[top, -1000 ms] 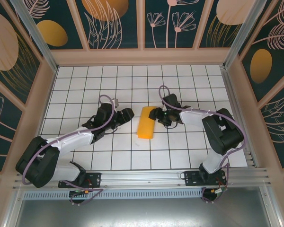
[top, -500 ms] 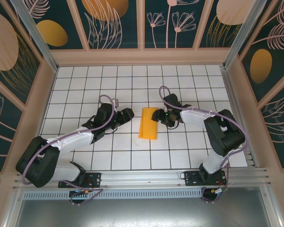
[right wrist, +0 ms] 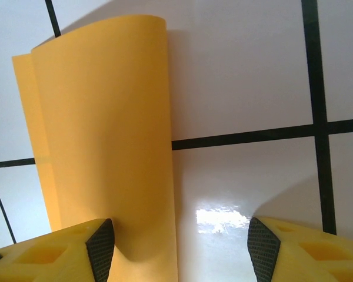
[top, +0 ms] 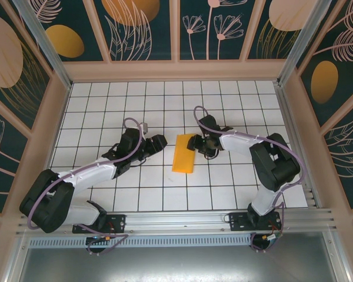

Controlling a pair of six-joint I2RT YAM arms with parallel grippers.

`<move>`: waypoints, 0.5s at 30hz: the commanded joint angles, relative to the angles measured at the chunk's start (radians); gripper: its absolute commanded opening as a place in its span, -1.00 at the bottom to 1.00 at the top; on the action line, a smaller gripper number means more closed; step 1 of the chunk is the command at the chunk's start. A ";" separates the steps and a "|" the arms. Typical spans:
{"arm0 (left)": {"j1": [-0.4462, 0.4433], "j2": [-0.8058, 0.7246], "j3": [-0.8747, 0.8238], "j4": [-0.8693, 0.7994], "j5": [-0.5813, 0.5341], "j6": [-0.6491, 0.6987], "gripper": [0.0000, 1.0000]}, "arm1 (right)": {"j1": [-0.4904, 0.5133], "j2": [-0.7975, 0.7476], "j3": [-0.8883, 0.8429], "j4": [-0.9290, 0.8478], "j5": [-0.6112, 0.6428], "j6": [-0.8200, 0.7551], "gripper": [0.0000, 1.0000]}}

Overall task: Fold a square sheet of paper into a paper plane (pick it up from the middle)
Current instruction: Fold the square sheet of paper in half at the center of the table.

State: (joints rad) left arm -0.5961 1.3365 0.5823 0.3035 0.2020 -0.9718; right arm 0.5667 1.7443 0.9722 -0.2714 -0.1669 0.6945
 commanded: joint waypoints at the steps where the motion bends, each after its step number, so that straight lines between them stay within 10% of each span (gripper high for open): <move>1: -0.002 0.009 0.024 0.024 0.009 0.021 0.26 | 0.029 0.063 0.023 0.024 -0.005 0.005 0.35; 15: -0.003 0.015 0.025 0.025 0.011 0.020 0.26 | 0.045 0.121 0.076 -0.028 0.016 0.002 0.43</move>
State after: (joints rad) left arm -0.5961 1.3365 0.5823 0.3035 0.2024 -0.9714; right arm 0.5873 1.7874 1.0424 -0.3511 -0.1318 0.6937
